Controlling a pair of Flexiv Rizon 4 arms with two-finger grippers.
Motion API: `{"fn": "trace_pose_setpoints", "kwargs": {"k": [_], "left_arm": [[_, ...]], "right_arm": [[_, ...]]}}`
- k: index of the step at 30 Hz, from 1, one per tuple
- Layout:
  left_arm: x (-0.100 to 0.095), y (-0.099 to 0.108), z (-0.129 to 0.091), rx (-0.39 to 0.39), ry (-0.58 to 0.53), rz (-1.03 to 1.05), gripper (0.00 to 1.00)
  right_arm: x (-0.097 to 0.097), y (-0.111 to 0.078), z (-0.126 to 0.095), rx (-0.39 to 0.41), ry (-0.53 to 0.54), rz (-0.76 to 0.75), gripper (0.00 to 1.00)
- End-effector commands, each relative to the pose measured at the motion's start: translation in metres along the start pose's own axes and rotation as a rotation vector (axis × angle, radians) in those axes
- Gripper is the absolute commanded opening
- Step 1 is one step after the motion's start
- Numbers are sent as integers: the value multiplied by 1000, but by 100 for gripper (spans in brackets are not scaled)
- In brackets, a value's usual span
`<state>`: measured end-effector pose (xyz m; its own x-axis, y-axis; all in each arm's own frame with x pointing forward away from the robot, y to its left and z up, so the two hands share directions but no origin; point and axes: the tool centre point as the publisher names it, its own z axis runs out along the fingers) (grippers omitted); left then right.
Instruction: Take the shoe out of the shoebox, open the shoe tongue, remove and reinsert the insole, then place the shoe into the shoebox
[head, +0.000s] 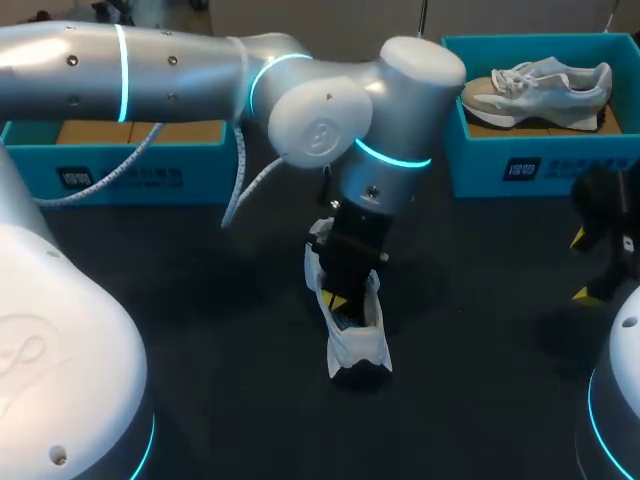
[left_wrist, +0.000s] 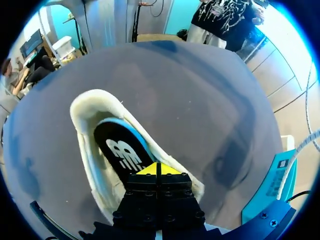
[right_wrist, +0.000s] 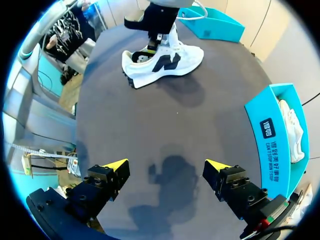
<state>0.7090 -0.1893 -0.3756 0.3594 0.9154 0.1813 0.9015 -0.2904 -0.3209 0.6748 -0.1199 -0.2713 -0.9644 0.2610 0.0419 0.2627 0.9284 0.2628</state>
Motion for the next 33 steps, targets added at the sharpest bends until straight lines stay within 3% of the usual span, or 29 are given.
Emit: {"fn": "trace_pose_setpoints", "kwargs": {"k": [1,15,22,33], "left_arm": [[-6,3,15,0,-6,-8,0],[-7,9,40,-28,-183,-100,0],[-8,15,30,-49,-265,-139,0],[-10,7,13,-34,-242,-133,0]], "right_arm": [[2,0,0,1,-3,1,100],[2,0,0,1,-3,1,100],[2,0,0,1,-3,1,100],[2,0,0,1,-3,1,100]]}}
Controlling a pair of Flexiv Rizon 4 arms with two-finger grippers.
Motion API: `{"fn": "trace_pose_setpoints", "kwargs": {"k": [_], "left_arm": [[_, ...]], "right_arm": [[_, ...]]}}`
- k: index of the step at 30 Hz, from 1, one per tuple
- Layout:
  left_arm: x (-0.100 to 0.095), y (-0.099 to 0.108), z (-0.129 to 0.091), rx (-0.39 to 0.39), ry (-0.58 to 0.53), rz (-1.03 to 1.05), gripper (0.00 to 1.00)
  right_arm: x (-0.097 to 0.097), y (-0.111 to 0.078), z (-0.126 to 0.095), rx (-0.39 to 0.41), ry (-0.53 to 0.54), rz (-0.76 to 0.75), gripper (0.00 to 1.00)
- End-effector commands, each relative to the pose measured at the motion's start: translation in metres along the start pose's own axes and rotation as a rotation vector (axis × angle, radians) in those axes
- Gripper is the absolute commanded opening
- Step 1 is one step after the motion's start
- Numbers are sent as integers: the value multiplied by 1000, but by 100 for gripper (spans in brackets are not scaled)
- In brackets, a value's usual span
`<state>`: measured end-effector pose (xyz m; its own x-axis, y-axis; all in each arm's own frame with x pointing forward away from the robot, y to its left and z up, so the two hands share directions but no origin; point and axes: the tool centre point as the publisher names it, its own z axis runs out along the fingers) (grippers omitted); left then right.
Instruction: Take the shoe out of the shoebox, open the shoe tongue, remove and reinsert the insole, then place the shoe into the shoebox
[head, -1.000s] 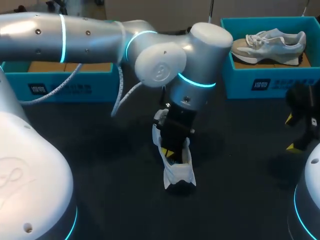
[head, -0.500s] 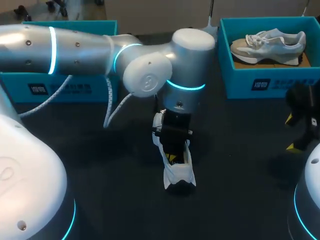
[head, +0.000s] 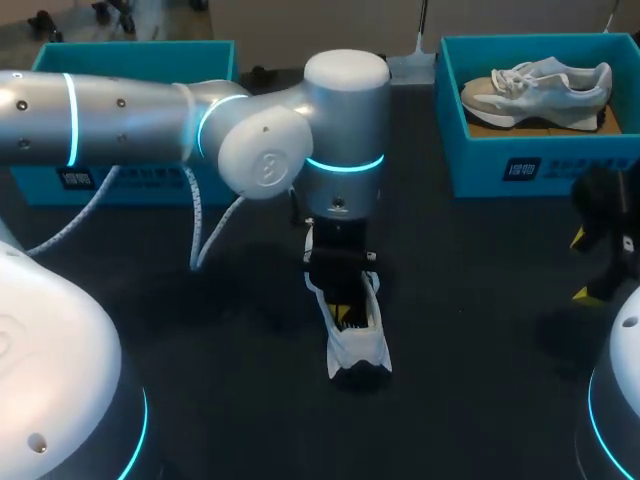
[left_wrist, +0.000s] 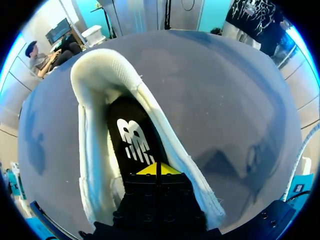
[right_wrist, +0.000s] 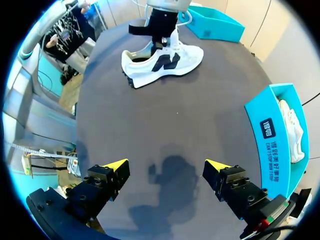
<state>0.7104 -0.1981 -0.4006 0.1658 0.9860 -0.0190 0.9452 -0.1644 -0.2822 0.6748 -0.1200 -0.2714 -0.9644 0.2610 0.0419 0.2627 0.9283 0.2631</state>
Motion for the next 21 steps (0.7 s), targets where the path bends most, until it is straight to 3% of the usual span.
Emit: {"fn": "trace_pose_setpoints", "kwargs": {"k": [1,9,17,21], "left_arm": [[0,-8,-11,0,22,18,0],[-4,-11,-2,-30,80,60,0],[-1,4,25,-42,99,9,0],[-1,9,28,-72,79,-34,0]], "right_arm": [[2,0,0,1,-3,1,100],[2,0,0,1,-3,1,100],[2,0,0,1,-3,1,100],[2,0,0,1,-3,1,100]]}}
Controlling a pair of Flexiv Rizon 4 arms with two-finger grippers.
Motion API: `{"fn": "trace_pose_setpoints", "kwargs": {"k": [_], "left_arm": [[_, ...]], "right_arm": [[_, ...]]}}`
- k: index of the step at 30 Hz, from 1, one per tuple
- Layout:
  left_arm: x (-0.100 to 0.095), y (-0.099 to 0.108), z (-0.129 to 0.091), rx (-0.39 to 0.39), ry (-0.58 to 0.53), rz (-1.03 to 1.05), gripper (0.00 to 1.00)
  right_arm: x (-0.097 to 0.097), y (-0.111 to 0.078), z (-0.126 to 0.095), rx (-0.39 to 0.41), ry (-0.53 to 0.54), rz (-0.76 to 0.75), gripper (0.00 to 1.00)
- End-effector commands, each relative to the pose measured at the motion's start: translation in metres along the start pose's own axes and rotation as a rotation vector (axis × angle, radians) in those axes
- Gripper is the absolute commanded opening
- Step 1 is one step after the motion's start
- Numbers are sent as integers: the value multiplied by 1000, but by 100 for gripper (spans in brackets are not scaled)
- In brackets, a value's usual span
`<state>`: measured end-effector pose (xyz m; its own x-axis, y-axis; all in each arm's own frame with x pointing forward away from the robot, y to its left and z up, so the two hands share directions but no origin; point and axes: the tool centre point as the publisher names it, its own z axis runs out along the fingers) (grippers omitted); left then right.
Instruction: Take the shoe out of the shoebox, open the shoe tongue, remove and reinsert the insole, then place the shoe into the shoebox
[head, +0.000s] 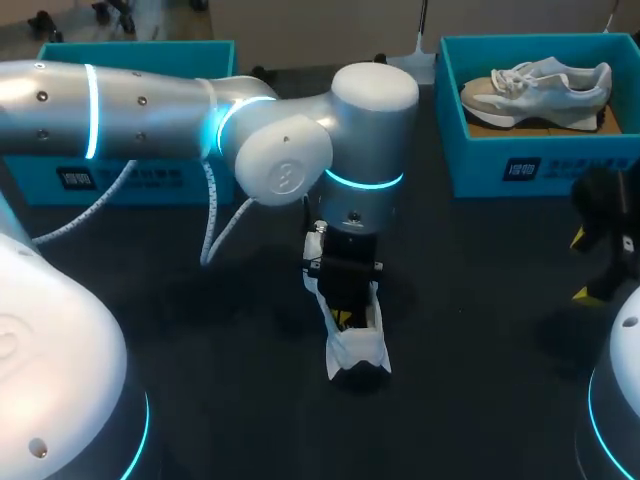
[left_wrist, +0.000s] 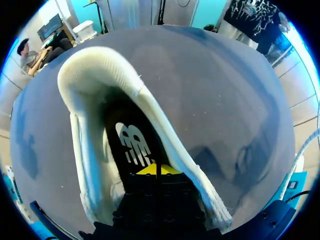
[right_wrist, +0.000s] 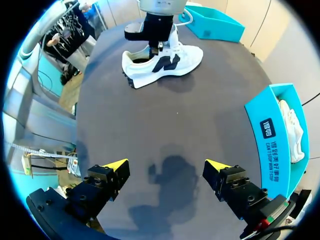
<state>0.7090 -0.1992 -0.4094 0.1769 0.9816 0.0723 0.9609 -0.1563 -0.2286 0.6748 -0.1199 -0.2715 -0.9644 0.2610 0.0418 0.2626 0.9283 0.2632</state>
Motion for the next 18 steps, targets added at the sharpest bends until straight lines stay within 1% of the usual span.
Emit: {"fn": "trace_pose_setpoints", "kwargs": {"k": [1,2,4,8,9,11,14,18], "left_arm": [[-3,8,19,-20,-19,-31,0],[-4,11,17,-24,-52,-60,0],[-8,14,16,-26,-78,-81,0],[-14,14,10,-27,-104,-89,0],[-14,13,9,-29,-105,-85,0],[-13,8,-1,-43,-104,-69,0],[-8,3,-12,-75,-74,-47,0],[-2,-2,-20,-100,-48,-32,0]], "right_arm": [[2,0,0,2,-3,1,100],[2,0,0,2,-3,1,100],[2,0,0,2,-3,1,100],[2,0,0,2,-3,1,100],[2,0,0,2,-3,1,100],[2,0,0,2,-3,1,100],[2,0,0,2,-3,1,100],[2,0,0,2,-3,1,100]]}}
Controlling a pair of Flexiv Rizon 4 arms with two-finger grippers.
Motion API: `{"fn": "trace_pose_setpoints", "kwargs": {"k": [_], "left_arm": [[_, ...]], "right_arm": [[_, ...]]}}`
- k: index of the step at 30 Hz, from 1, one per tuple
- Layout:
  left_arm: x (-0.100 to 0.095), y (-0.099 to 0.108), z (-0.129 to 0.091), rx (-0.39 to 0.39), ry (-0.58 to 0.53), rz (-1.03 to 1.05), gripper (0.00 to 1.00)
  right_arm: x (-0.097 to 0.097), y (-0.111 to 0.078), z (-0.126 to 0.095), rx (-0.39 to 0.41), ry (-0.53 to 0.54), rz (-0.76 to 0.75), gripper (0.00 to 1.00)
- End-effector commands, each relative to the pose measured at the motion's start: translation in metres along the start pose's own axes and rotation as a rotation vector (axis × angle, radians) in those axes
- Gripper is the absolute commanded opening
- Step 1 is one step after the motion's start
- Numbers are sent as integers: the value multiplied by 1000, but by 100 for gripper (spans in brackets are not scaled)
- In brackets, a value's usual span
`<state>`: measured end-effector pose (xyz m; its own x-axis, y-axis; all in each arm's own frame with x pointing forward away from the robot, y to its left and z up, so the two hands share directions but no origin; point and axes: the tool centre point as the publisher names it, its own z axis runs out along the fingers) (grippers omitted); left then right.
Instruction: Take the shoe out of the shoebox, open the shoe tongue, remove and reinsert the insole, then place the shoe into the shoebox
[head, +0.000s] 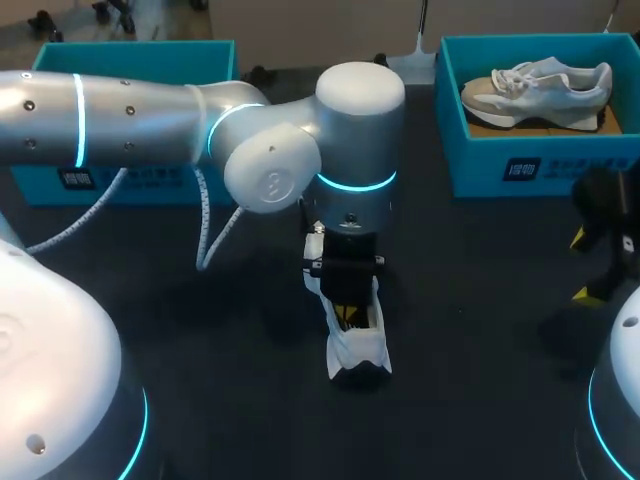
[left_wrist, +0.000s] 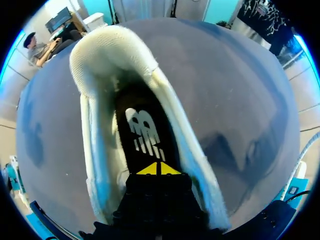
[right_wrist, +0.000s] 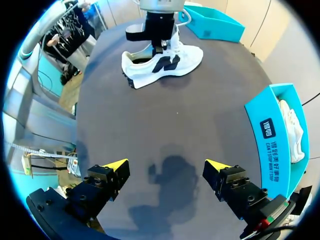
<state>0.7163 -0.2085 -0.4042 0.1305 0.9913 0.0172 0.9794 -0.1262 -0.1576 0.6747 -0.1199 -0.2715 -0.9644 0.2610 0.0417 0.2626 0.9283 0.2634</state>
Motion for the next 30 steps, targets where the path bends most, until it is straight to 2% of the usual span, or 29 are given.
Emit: {"fn": "trace_pose_setpoints", "kwargs": {"k": [1,11,15,22,30], "left_arm": [[6,-10,-14,-31,18,6,0],[21,-17,-15,-85,87,-15,0],[27,-19,0,-91,105,-43,0],[20,-9,26,-110,75,-114,0],[10,5,31,-98,-17,-196,0]], "right_arm": [[2,0,0,2,-3,1,100],[2,0,0,2,-3,1,100],[2,0,0,2,-3,1,100],[2,0,0,2,-3,1,100],[2,0,0,2,-3,1,100]]}}
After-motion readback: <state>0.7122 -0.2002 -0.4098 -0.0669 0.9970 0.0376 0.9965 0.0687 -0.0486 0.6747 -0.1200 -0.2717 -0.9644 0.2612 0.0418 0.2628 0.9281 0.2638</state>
